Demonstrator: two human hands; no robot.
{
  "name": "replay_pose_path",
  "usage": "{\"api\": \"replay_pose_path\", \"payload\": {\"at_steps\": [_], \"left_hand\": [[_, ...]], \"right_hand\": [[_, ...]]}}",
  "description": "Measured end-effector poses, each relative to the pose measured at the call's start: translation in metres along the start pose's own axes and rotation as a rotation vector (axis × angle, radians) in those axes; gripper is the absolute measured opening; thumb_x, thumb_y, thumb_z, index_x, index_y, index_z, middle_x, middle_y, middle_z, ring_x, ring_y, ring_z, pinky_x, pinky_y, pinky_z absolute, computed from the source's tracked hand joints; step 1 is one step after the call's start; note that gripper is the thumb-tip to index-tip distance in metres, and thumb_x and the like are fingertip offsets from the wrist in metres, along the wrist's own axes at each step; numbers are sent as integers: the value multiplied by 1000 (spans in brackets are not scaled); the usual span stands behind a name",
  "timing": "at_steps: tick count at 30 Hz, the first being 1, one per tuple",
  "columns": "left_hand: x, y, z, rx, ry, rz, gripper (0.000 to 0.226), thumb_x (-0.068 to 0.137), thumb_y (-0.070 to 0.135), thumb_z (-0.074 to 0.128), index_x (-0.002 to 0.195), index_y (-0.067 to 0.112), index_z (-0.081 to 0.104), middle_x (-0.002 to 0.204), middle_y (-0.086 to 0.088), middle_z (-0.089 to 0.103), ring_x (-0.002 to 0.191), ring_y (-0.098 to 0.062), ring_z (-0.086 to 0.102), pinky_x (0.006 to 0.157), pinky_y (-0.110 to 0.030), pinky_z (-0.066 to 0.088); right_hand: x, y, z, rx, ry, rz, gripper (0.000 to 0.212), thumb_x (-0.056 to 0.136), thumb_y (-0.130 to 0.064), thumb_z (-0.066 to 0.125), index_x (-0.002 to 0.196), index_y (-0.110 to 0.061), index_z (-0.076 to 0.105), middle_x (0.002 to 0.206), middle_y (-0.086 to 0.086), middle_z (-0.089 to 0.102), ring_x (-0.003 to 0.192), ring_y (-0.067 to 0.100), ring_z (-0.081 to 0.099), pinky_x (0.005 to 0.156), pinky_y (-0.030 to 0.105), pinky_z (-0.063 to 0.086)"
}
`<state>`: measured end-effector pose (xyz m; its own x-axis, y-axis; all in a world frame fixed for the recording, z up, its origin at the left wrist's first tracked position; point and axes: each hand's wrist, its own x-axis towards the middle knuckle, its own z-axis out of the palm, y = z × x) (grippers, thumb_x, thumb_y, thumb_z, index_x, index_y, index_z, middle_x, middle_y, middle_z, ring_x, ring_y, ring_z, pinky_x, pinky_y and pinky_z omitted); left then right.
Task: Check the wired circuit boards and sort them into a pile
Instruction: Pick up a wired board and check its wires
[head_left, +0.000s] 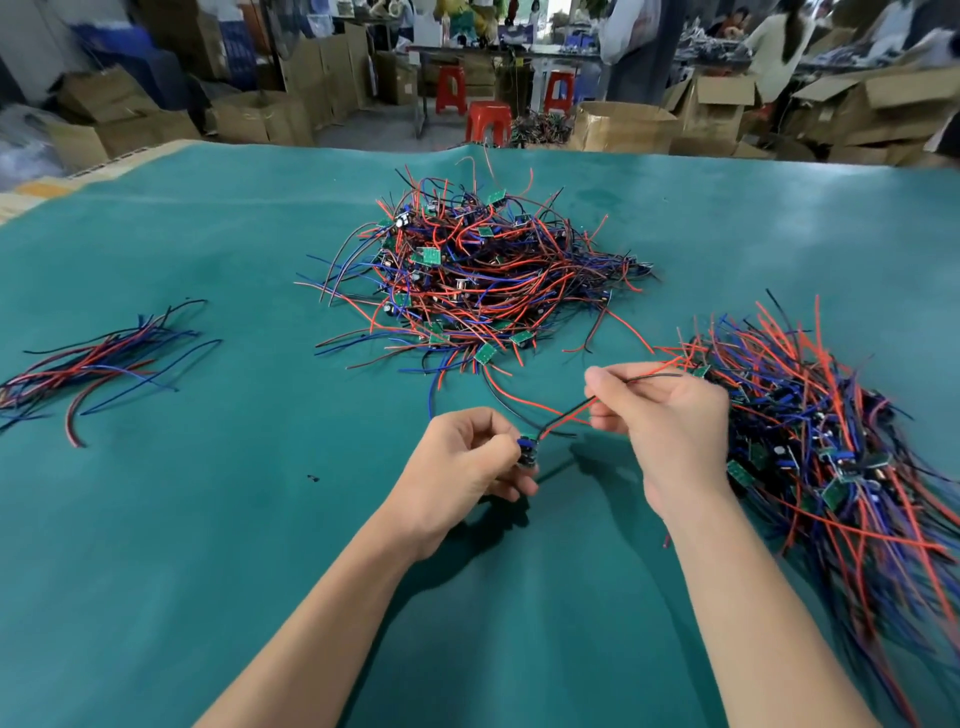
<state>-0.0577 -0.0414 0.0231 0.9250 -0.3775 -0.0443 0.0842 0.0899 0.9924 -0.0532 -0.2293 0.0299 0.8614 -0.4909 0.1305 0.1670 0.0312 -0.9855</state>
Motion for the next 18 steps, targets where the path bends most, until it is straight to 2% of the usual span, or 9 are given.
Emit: {"api": "replay_pose_path", "payload": {"at_steps": [1,3,7,9,11,12,13,16,18], "left_hand": [[0,0,0,4,-26,-2,3,79,10,55,78,8,54,65,-5,68,56,-18,66,52,-21,49],[1,1,-1,13,-57,-8,9,74,12,53,79,6,54,65,-5,68,56,-18,65,52,-21,49],[0,0,-2,-5,-58,-21,9,74,13,53,80,6,55,67,-7,67,57,-19,65,53,-22,49],[1,-1,-3,-68,-13,-34,7,76,14,55,80,8,55,71,-10,67,59,-19,65,54,-21,50],[3,-1,-4,-155,52,-49,5,84,10,59,80,11,57,76,-12,67,61,-17,66,57,-20,51],[4,-1,-5,-192,81,-52,11,89,7,59,80,12,57,78,-12,68,62,-16,66,58,-19,52],[5,-1,-4,-220,95,-49,17,94,5,55,80,13,57,78,-12,68,63,-15,67,59,-19,53],[5,-2,-2,-155,48,6,17,97,5,53,84,11,61,80,-17,68,67,-17,66,62,-20,52],[2,-1,-2,-101,5,45,15,96,6,57,85,12,65,80,-18,69,68,-19,66,63,-21,50]], "right_hand": [[4,0,-5,4,41,-13,7,83,-5,81,81,-3,74,66,9,73,52,16,65,53,23,55],[11,0,-15,17,117,-41,11,83,-7,82,86,-1,73,66,8,73,51,16,65,53,23,55],[18,-4,-25,149,291,-92,10,88,-10,79,91,-5,72,71,7,75,58,16,69,61,26,58],[18,-7,-29,207,452,-91,8,94,-16,73,92,-9,69,76,7,74,65,17,72,71,35,62],[12,-11,-30,-67,563,-127,8,93,-27,68,89,-20,69,78,5,73,74,24,73,82,50,60],[3,-14,-26,-219,513,-141,14,86,-35,66,84,-22,71,77,3,73,76,26,72,83,54,58],[-11,-16,-18,-307,372,-129,22,80,-43,66,82,-22,73,76,1,74,77,25,72,81,55,58],[-58,-21,19,-399,-193,-15,36,73,-61,69,84,-27,76,78,-11,77,74,9,74,74,44,62],[-67,-21,29,-436,-238,-54,30,74,-57,75,83,-28,76,76,-15,76,69,2,71,72,37,61]]}}
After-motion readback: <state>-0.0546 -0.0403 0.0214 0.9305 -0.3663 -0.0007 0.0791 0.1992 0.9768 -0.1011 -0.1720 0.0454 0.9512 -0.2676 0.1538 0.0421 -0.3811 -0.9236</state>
